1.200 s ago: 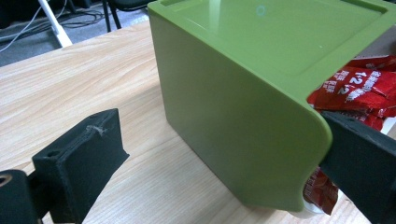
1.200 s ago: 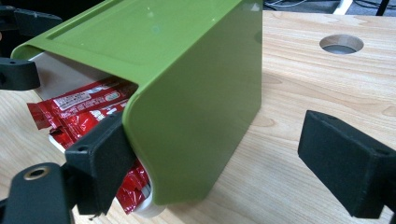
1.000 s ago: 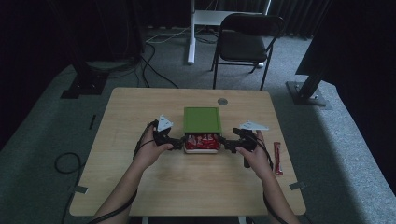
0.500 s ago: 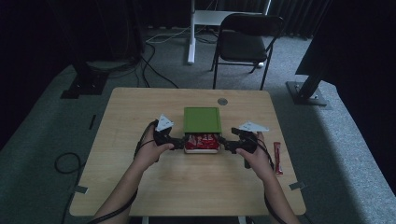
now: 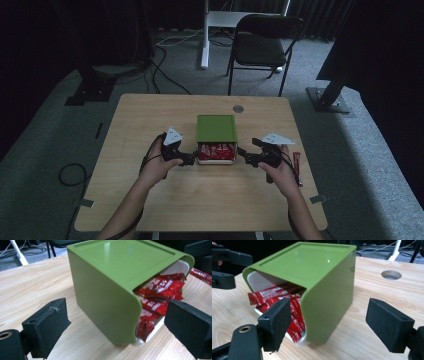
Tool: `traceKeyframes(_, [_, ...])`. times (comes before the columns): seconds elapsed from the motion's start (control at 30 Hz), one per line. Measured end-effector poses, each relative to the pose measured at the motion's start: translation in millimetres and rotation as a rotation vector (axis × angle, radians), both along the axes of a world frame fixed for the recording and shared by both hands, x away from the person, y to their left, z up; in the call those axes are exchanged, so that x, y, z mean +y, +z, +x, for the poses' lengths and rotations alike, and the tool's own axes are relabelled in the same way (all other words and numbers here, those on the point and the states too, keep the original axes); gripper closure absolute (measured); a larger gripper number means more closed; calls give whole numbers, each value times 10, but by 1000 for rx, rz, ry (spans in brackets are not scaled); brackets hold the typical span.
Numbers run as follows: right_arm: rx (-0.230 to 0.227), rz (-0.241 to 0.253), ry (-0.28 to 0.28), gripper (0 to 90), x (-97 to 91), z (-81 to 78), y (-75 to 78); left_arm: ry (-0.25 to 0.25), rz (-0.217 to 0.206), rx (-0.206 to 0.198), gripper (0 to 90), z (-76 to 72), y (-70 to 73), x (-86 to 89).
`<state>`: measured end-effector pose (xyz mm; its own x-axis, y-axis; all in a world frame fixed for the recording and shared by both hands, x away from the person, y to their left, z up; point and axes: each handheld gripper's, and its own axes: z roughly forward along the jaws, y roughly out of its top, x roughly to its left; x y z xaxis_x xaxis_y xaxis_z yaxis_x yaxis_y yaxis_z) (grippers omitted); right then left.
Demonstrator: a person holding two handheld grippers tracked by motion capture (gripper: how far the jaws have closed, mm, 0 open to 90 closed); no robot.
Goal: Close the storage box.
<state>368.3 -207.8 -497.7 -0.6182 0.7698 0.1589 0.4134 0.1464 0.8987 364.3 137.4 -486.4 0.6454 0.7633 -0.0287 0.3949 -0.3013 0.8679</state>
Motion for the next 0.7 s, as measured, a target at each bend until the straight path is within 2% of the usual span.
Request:
traceKeyframes(0.37, [1, -12, -41, 193, -157, -41, -53, 31, -5, 20, 59, -131, -117, 202])
traceKeyframes(0.5, [10, -11, -49, 194, -199, -68, -110, 66, -7, 30, 60, -182, -188, 339])
traceKeyframes(0.7, [19, -15, -62, 194, -245, -110, -180, 106, -17, 36, 59, -239, -221, 471])
